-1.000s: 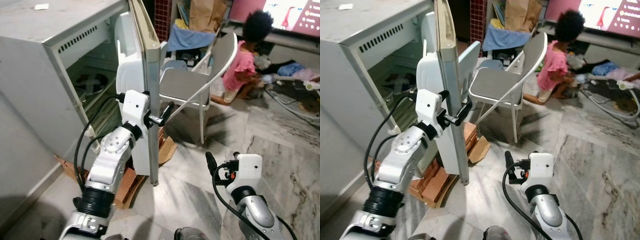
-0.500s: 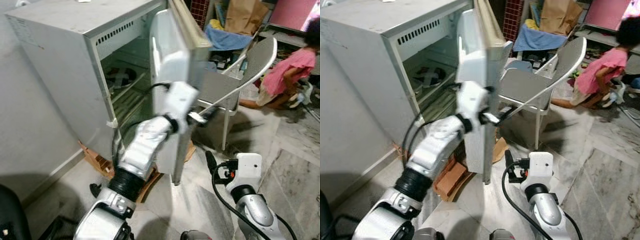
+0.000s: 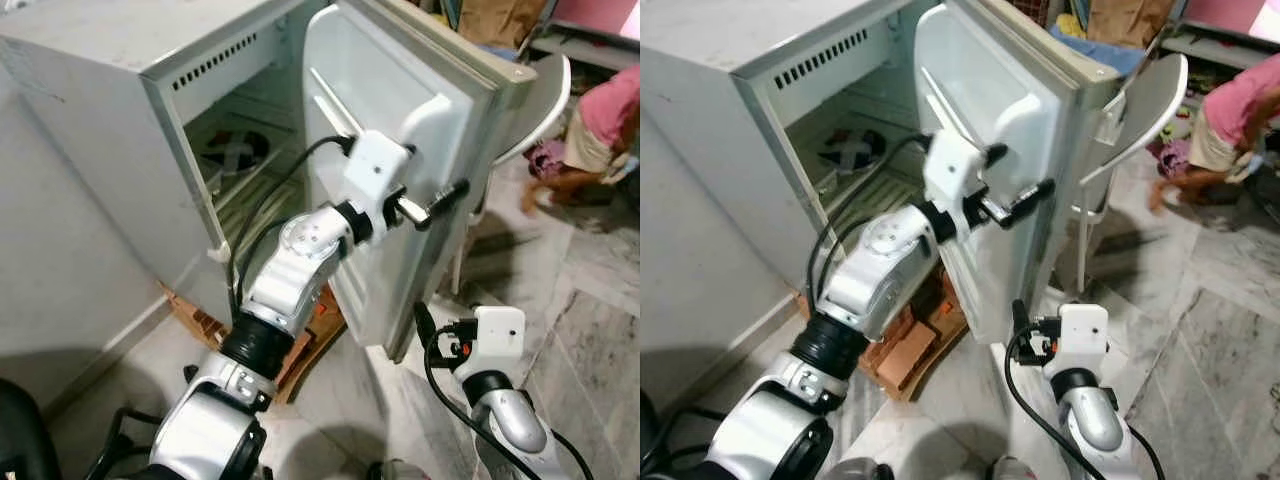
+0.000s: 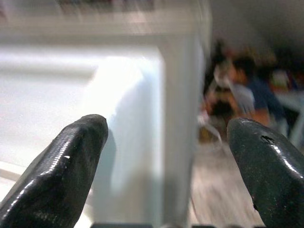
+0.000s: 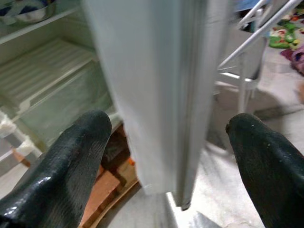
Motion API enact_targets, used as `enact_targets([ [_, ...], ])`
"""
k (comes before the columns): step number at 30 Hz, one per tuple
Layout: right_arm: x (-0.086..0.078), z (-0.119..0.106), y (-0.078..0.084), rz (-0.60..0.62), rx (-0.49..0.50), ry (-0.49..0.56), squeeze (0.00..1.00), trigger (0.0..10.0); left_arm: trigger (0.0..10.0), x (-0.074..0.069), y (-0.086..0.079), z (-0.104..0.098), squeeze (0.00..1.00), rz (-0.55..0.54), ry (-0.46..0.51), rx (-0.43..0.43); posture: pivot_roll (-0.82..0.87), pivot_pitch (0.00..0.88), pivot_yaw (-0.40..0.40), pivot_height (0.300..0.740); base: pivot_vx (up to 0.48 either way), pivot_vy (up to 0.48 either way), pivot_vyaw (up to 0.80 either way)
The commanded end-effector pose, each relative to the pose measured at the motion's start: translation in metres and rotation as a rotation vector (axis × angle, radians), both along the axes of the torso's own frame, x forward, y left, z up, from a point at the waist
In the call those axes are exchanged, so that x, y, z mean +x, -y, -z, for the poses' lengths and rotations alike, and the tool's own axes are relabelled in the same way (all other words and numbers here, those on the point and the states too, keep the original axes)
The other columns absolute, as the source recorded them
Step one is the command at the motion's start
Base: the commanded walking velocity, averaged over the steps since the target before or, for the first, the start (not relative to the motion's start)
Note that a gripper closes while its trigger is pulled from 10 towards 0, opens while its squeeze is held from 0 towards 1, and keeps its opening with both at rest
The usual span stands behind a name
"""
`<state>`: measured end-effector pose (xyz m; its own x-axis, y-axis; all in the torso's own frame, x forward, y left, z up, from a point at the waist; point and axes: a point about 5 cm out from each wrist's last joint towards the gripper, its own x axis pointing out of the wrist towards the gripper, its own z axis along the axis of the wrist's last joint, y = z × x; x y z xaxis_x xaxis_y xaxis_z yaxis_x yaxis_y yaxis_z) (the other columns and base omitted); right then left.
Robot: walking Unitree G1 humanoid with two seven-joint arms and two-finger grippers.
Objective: Restocking fridge
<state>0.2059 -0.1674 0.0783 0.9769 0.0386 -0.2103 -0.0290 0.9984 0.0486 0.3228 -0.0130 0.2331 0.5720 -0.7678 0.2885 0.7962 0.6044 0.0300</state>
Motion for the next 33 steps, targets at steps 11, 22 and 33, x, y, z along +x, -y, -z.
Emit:
enact_targets([
  [11,0.005,0.006,-0.001,-0.023,0.014,-0.017,0.00,10.0,10.0,-0.010,-0.071,0.019,0.00,-0.234,-0.056,-0.016,0.04,0.032,0.035,0.740,0.000,0.000,-0.15],
  [22,0.012,0.000,0.001,-0.019,-0.005,0.014,0.00,10.0,10.0,-0.021,-0.095,0.069,0.00,-0.305,-0.221,0.089,0.04,0.048,0.039,0.740,0.371,-0.045,-0.17],
  [33,0.013,-0.002,0.001,-0.020,-0.014,0.014,0.00,10.0,10.0,0.004,-0.079,0.085,0.00,-0.269,-0.257,0.171,0.01,0.033,0.029,0.740,0.472,0.000,0.00],
])
